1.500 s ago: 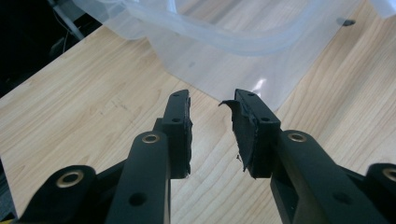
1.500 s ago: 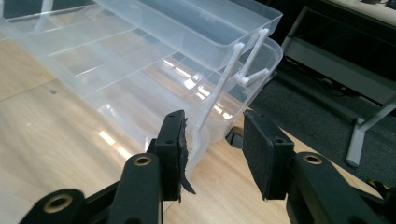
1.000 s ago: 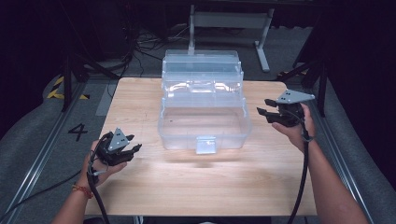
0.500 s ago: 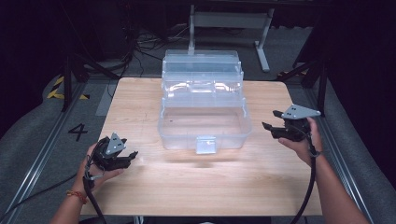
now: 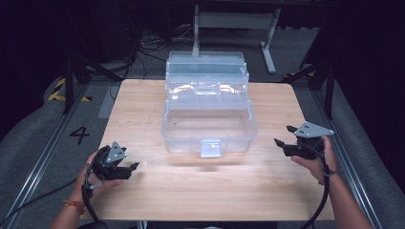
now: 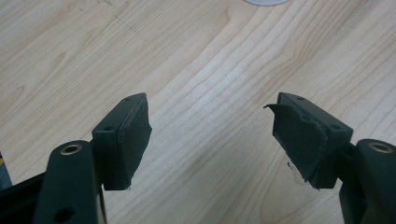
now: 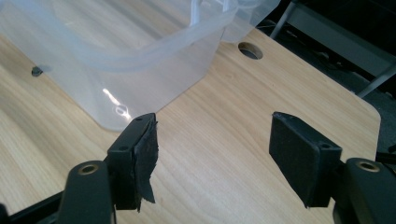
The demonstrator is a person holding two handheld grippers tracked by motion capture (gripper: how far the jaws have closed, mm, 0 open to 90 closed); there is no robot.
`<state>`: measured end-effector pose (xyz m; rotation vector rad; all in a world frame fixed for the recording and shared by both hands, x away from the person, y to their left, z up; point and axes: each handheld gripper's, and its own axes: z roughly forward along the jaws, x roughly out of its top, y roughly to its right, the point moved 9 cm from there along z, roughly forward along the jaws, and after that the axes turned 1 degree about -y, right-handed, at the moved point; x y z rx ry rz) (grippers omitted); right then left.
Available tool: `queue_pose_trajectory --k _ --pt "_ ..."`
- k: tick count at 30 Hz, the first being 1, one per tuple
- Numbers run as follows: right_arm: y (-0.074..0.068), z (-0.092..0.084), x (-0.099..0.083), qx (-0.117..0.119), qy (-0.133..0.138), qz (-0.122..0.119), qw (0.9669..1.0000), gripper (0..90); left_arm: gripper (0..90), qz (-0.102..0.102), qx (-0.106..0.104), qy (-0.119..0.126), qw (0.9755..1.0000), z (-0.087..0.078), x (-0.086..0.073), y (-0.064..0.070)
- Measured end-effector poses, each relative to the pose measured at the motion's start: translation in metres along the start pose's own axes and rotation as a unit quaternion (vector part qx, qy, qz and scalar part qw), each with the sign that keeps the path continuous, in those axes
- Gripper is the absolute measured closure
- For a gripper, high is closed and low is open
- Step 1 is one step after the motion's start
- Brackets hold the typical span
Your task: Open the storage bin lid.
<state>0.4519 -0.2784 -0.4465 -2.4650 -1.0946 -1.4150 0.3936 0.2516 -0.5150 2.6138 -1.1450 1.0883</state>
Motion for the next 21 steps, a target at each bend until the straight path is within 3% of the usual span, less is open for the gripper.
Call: queue_pose_trajectory --k 10,21 --pt "-0.010 -0.005 -0.039 -0.003 -0.029 0.001 0.9996 31.7 21.1 -0.010 -0.021 -0.011 0.9997 0.001 -0.011 0.007" --pt "-0.019 -0.010 -0.084 0.004 -0.042 0.035 0.9985 29.0 19.1 -0.026 -0.038 -0.010 0.9989 0.006 -0.022 0.013"
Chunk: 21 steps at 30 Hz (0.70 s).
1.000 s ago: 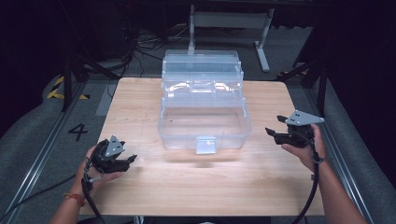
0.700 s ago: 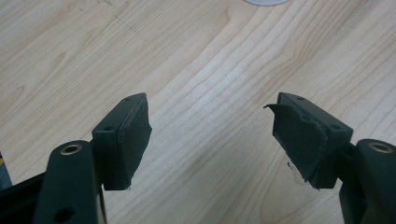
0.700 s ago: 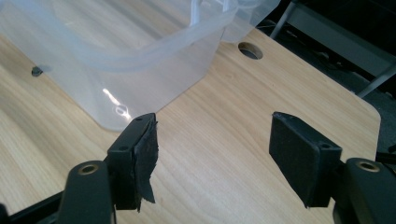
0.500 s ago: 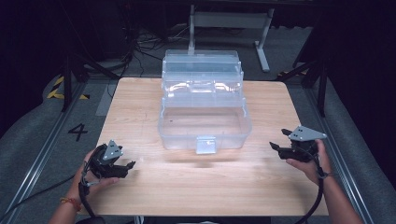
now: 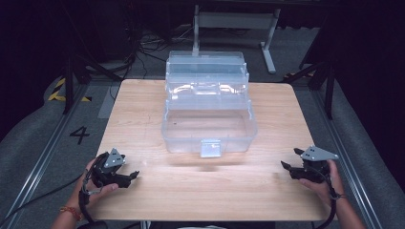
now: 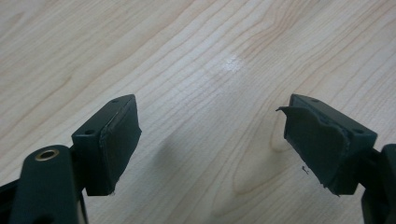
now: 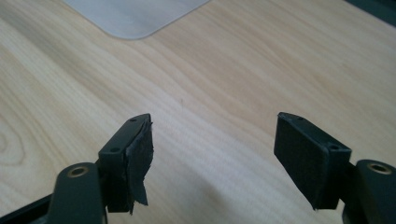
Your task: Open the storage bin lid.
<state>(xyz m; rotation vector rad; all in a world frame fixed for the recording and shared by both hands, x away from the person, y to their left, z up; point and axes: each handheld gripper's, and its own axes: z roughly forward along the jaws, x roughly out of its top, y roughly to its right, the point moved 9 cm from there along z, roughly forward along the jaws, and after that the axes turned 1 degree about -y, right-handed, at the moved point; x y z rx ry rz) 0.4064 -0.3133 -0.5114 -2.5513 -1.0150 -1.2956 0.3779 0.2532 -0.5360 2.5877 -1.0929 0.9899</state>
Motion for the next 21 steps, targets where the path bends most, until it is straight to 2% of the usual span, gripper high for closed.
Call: queue_pose_trajectory --k 2,4,5,7,9,10,11,12,21 --pt "-0.003 -0.001 -0.011 0.009 -0.002 0.013 0.9999 28.4 19.3 -0.006 -0.005 -0.007 0.9999 0.003 -0.003 0.002" --pt "-0.004 -0.001 -0.015 0.011 -0.003 0.018 0.9998 28.2 18.7 -0.009 -0.010 -0.004 0.9999 0.004 -0.004 0.003" --pt "-0.005 -0.001 -0.025 0.008 -0.010 0.028 0.9995 27.6 18.7 -0.024 -0.014 0.001 0.9996 0.005 -0.005 0.004" --pt "-0.006 -0.001 -0.029 0.010 -0.013 0.034 0.9993 27.1 18.7 -0.019 -0.013 0.003 0.9997 0.004 -0.006 0.002" --pt "-0.006 -0.001 -0.036 0.011 -0.016 0.045 0.9988 26.6 18.2 -0.031 -0.021 0.009 0.9992 0.006 -0.007 0.001" --pt "-0.006 -0.001 -0.042 0.014 -0.014 0.064 0.9978 25.3 17.2 -0.039 -0.028 0.010 0.9988 0.006 -0.007 0.001" --pt "-0.006 -0.001 -0.042 0.014 -0.014 0.064 0.9978 25.3 17.2 -0.043 -0.027 0.018 0.9985 0.007 -0.007 0.000" --pt "-0.004 -0.002 -0.044 0.013 -0.016 0.074 0.9971 25.2 16.2 -0.048 -0.028 0.023 0.9982 0.008 -0.007 0.001" --pt "-0.003 0.000 -0.046 0.041 -0.025 0.100 0.9938 24.5 15.1 -0.048 -0.029 0.020 0.9982 0.009 -0.007 0.000"
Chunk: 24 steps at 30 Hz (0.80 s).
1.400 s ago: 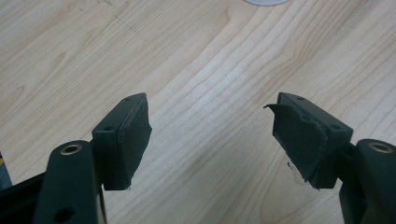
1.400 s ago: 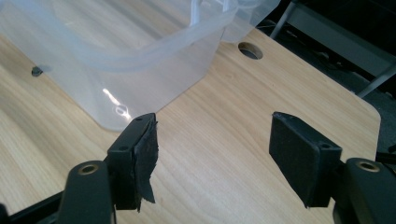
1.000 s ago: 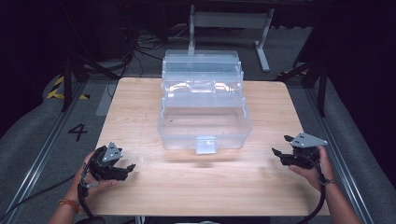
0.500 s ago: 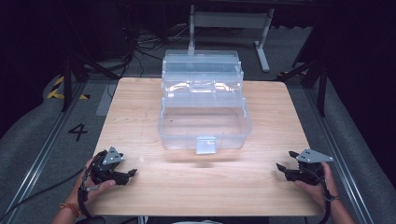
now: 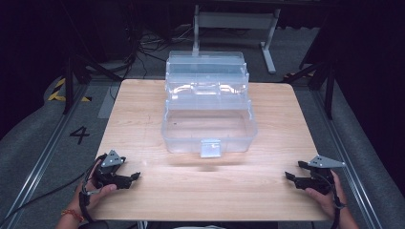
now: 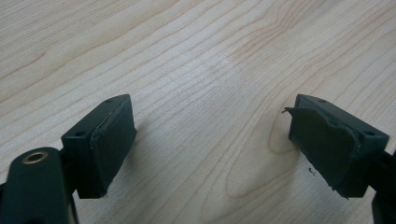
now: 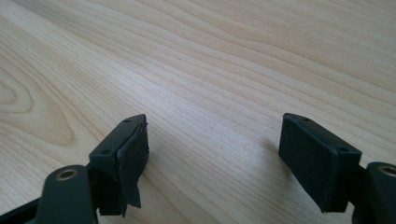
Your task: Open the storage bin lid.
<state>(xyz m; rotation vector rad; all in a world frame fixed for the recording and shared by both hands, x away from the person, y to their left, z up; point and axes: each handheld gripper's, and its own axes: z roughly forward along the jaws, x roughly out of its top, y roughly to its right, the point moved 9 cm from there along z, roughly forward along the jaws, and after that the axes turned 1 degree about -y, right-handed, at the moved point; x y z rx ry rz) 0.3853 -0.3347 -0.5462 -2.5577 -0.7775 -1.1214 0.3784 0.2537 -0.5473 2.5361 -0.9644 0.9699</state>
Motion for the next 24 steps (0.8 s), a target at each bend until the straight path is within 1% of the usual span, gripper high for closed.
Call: queue_pose_trajectory --k 11,13,14,18,19,20,21,23,24 --pt "0.0000 0.0004 0.0004 -0.001 0.000 0.000 1.0000 24.1 14.5 0.001 0.002 0.000 1.0000 0.0002 0.0002 -0.0006" --pt "0.0000 0.0004 0.0004 -0.001 0.000 0.000 1.0000 24.0 14.4 -0.002 0.001 -0.004 1.0000 -0.0001 -0.0003 -0.0003" --pt "-0.0001 0.0004 0.0004 -0.001 0.000 0.000 1.0000 24.1 14.3 -0.007 0.002 -0.002 1.0000 0.0002 -0.0001 0.0001" --pt "0.0000 0.0004 0.0004 -0.001 0.000 0.001 1.0000 24.0 14.3 -0.012 0.003 0.001 0.9999 0.0012 0.0007 0.0004" --pt "0.0000 0.0004 0.0004 0.000 0.000 0.001 1.0000 24.0 14.3 -0.006 0.009 0.002 0.9999 0.0011 0.0015 -0.0016" --pt "0.0000 0.0005 0.0004 -0.001 0.000 0.001 1.0000 24.0 13.9 -0.010 0.009 0.000 0.9999 0.0014 0.0012 -0.0008" --pt "0.0000 0.0005 0.0004 -0.001 0.000 0.001 1.0000 24.0 13.7 -0.008 0.008 -0.005 0.9999 0.0012 0.0012 -0.0012" --pt "0.0000 0.0005 0.0004 0.000 0.000 0.001 1.0000 24.0 12.9 -0.006 0.012 -0.005 0.9999 0.0017 0.0019 -0.0023" --pt "0.0000 0.0004 0.0004 0.000 0.000 0.001 1.0000 24.0 12.5 -0.016 0.012 -0.002 0.9998 0.0029 0.0021 -0.0006"
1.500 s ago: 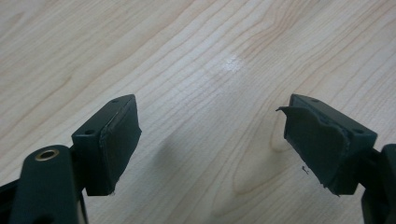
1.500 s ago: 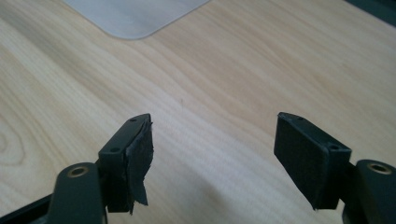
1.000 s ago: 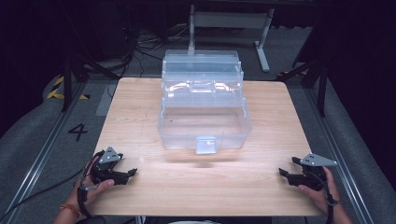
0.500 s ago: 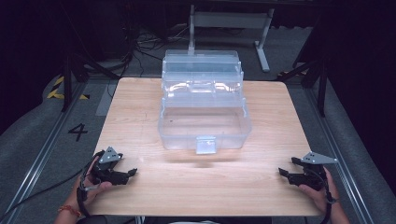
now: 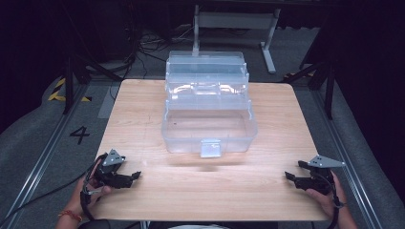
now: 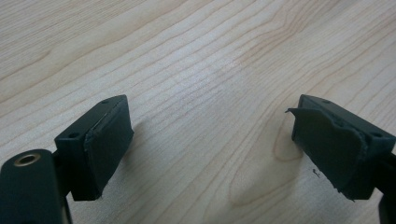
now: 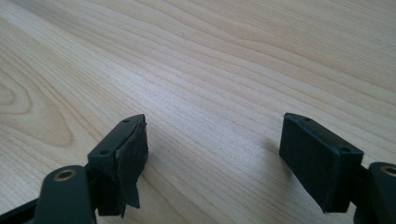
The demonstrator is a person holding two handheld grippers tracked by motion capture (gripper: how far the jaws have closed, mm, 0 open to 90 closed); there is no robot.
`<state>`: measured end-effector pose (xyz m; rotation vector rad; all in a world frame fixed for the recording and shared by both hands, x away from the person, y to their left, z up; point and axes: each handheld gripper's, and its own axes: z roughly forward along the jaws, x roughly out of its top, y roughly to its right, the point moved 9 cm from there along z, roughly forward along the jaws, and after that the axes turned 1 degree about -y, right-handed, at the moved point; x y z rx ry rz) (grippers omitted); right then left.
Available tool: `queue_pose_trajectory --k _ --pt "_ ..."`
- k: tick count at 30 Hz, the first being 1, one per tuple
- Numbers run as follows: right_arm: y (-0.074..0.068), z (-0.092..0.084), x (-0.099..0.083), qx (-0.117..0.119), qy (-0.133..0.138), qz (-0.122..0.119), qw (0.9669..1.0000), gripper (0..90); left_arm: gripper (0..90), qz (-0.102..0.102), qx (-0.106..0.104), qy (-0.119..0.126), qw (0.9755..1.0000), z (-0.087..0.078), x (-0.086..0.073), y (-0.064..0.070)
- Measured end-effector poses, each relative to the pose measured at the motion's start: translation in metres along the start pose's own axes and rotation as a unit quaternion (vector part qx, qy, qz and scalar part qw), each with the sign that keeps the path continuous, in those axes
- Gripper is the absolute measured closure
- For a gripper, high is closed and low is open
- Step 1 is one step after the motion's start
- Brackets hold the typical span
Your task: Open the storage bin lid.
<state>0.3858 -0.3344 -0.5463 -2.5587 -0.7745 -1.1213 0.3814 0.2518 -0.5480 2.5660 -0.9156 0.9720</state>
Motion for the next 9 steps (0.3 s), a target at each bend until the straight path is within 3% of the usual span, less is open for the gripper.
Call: queue_pose_trajectory --k 9 --pt "0.0001 0.0000 0.0000 0.000 0.000 0.000 1.0000 24.0 10.5 0.005 0.002 -0.003 1.0000 0.0009 0.0014 -0.0013"
